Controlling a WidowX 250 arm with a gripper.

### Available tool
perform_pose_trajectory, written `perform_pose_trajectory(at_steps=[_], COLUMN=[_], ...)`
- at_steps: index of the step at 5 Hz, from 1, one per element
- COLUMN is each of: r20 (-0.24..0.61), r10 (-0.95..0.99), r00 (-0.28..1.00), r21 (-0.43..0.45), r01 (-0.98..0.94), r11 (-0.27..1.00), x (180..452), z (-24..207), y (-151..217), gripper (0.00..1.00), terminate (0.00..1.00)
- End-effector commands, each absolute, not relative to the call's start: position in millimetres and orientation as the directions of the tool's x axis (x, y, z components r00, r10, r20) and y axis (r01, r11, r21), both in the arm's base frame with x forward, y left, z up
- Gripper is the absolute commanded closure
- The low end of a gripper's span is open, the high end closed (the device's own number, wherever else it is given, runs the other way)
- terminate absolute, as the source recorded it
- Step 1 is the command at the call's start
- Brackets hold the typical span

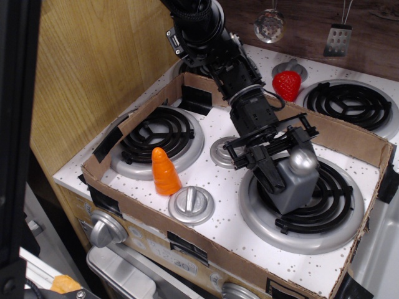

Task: Right pepper shaker

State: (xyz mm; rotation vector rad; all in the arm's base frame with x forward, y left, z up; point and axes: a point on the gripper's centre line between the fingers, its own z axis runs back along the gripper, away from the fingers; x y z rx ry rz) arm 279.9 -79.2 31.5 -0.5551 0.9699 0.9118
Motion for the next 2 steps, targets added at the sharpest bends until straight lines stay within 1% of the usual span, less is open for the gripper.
perform_pose_trajectory(at_steps=[1, 2], r20=[-0.84, -0.799], r10=[0.47, 0.537], r00=[0.27, 0.269], r21=[-0.009, 0.011], r01=[-0.874, -0.888], r11=[0.486, 0.46], x=[295.2, 294.4], z=[39.2, 48.5], y=[-73.7, -73.4], gripper=[0.0, 0.0], terminate=[0.0, 0.0])
